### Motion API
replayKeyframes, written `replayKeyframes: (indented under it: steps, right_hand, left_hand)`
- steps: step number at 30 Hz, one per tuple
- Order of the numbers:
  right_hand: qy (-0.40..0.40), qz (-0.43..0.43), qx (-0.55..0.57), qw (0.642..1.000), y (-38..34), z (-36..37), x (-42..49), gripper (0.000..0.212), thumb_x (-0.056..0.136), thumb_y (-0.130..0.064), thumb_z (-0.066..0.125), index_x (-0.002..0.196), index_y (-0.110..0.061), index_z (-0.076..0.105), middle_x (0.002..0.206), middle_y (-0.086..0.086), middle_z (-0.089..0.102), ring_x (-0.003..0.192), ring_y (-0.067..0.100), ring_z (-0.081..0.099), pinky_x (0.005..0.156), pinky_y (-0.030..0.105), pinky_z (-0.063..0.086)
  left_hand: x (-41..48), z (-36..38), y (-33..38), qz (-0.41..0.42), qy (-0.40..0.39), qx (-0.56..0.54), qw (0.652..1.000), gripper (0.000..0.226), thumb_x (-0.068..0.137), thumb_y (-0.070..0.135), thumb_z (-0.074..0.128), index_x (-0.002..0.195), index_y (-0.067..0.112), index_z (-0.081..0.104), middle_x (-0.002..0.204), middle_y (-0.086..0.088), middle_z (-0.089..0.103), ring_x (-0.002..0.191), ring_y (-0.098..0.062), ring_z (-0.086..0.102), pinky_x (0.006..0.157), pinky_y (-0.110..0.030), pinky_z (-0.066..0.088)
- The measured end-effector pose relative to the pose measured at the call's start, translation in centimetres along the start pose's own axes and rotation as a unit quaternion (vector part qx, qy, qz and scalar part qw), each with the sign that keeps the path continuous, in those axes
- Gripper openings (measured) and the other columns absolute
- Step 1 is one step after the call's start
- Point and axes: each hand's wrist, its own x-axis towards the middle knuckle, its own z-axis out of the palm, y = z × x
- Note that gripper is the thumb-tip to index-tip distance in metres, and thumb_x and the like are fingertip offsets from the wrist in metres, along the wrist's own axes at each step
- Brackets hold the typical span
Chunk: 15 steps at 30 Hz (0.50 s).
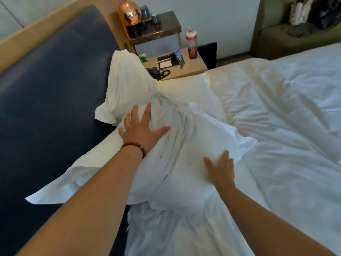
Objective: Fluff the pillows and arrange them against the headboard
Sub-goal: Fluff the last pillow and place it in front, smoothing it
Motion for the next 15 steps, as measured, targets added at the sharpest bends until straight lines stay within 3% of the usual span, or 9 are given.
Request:
replayKeyframes:
  steps: [3, 6, 10, 15]
  right_hand:
    - [-0.025, 0.094, 0.214, 0.972, 2.0, 1.0, 0.8, 0.118, 0.071, -0.07, 0.068, 0.155, -0.033, -0.006, 0.161, 0.007, 0.019, 0.144, 0.033, 0.028, 0.116, 0.05, 0.028]
    - [-0.05, 0.152, 0.345, 0.925, 4.5, 2.3, 1.9, 0.127, 0.049, -0.082, 0.075, 0.152, -0.039, 0.015, 0.152, -0.002, 0.039, 0.134, 0.028, 0.043, 0.112, 0.053, 0.036]
    - [-0.089, 0.151, 0.449, 0.876, 5.4, 3.8, 2.3, 0.087, 0.065, -0.072, 0.071, 0.138, -0.03, 0.05, 0.131, -0.005, 0.064, 0.117, 0.02, 0.06, 0.104, 0.046, 0.046]
    - [0.005, 0.197, 0.437, 0.878, 3.4, 4.9, 2.7, 0.069, 0.07, -0.07, 0.07, 0.121, -0.025, 0.056, 0.11, -0.005, 0.067, 0.102, 0.021, 0.063, 0.092, 0.042, 0.052]
  left_hand:
    - [1.2, 1.4, -0.3, -0.006, -0.006, 0.005, 1.0, 0.098, 0.07, 0.088, 0.039, 0.15, 0.047, 0.0, 0.161, 0.005, -0.007, 0.147, -0.028, 0.001, 0.114, -0.061, 0.012]
    - [2.2, 2.7, -0.6, -0.009, -0.003, 0.008, 1.0, 0.1, 0.07, 0.088, 0.039, 0.151, 0.045, -0.001, 0.161, 0.003, -0.007, 0.147, -0.029, 0.002, 0.113, -0.061, 0.013]
    - [2.8, 4.0, -0.9, -0.012, 0.0, 0.002, 1.0, 0.102, 0.068, 0.089, 0.041, 0.15, 0.046, -0.002, 0.161, 0.003, -0.007, 0.147, -0.028, 0.001, 0.113, -0.061, 0.014]
    - [3.2, 4.2, -1.0, -0.016, 0.002, -0.01, 1.0, 0.107, 0.065, 0.089, 0.044, 0.15, 0.044, -0.002, 0.161, 0.001, -0.001, 0.145, -0.03, 0.009, 0.113, -0.058, 0.018]
